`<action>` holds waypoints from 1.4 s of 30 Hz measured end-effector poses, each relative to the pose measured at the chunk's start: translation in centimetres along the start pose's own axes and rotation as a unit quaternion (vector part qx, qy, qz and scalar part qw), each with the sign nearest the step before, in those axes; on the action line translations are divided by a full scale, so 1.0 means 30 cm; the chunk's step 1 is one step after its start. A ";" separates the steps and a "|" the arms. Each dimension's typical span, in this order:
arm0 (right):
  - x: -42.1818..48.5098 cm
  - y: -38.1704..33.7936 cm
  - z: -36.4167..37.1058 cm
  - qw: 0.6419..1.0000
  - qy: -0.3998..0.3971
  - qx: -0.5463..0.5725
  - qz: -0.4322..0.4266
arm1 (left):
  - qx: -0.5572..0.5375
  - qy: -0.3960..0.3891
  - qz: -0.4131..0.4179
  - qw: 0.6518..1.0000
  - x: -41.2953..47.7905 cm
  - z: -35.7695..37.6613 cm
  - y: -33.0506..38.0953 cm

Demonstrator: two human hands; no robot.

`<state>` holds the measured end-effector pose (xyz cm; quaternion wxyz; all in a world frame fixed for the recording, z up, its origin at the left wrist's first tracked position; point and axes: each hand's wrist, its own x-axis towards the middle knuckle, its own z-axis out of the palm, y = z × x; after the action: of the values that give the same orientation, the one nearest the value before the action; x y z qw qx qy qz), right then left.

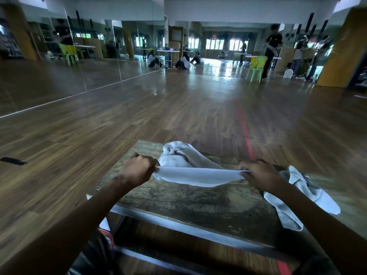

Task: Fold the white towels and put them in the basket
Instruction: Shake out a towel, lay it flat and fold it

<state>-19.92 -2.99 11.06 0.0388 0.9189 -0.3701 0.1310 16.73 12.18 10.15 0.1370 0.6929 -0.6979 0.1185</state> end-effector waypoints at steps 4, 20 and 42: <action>0.007 0.011 0.003 0.999 -0.046 -0.024 -0.006 | -0.006 -0.019 0.004 1.000 -0.010 -0.027 -0.002; 0.334 0.065 -0.655 0.994 0.100 -0.041 0.015 | 0.118 0.077 -0.004 0.990 0.361 -0.672 -0.085; 0.406 -0.002 -1.285 0.978 0.196 -0.073 0.013 | 0.111 0.218 -0.044 0.969 0.481 -1.248 0.004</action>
<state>-19.63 -4.63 51.44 0.1755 0.8650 -0.3760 0.2822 17.58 11.98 50.25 0.2135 0.6911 -0.6026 0.3371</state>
